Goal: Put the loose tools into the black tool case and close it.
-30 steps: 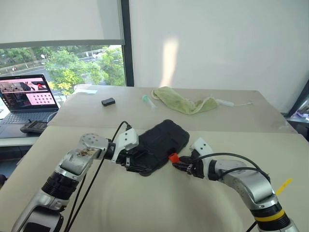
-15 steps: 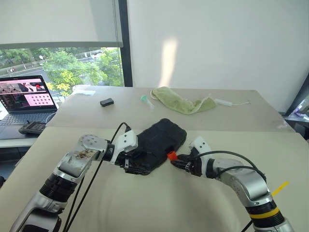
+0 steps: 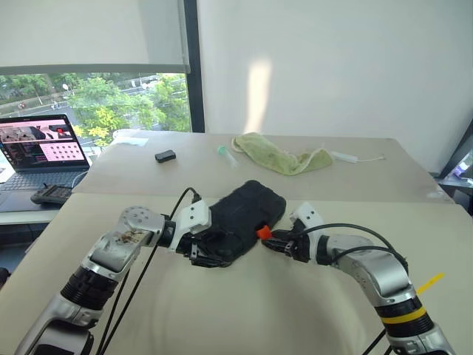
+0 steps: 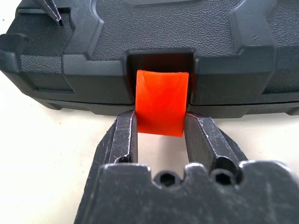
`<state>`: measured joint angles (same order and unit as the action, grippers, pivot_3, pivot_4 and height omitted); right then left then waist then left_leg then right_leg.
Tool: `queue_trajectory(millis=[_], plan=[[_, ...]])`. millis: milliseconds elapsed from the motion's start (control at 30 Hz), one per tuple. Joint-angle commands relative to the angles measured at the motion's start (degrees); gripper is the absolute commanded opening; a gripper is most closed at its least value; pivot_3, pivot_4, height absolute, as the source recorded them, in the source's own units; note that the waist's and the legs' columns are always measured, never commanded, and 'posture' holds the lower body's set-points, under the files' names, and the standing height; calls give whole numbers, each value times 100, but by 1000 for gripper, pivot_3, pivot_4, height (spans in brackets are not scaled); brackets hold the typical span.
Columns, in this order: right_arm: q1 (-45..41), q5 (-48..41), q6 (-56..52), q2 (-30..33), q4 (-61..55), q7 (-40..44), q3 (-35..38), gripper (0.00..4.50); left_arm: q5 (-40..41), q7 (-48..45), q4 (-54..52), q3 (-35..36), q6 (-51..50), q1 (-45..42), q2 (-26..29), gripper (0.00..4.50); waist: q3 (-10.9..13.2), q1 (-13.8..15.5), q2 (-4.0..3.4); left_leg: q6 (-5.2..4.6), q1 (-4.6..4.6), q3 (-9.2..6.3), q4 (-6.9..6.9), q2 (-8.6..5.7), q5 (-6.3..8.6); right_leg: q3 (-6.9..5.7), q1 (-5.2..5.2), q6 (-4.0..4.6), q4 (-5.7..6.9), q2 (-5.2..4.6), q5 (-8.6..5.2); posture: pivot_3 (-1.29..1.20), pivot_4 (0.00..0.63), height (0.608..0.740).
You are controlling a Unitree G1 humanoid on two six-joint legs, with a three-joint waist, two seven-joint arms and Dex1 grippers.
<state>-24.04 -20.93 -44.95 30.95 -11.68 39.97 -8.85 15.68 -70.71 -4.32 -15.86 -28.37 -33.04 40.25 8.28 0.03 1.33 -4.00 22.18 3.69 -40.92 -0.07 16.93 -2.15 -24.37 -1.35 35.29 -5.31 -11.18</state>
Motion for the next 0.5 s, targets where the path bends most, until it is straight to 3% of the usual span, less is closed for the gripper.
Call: queue_trajectory(millis=[33,233,300,433,500], plan=[[-148,109,236,119,-14,95,71,1175,-191,-20,141,-212,-111,200,74,4233,0,7,0,0,0,0,1,0,0,-1,1,0,-2,0,0,0,150,740],[-263,310,544,46,196,129,-41,1175,-163,19,46,-197,-153,283,72,4233,-1,5,-1,-1,-6,0,5,0,1,-1,6,0,-4,0,0,0,150,740],[-250,287,614,18,161,120,20,2180,-158,41,31,-190,-171,293,66,4233,-1,2,-2,-1,-10,0,5,1,1,0,8,0,-3,0,0,0,150,740],[-120,152,373,174,-195,198,133,3452,-158,68,31,-177,-195,291,48,4233,-1,4,-3,-1,-9,0,8,1,1,0,7,1,-4,0,-1,0,150,740],[-26,-38,129,307,-507,252,282,3452,-166,83,46,-175,-191,288,38,4233,-2,7,-3,-1,-7,0,9,1,1,-1,5,1,-5,-1,-1,0,150,740]])
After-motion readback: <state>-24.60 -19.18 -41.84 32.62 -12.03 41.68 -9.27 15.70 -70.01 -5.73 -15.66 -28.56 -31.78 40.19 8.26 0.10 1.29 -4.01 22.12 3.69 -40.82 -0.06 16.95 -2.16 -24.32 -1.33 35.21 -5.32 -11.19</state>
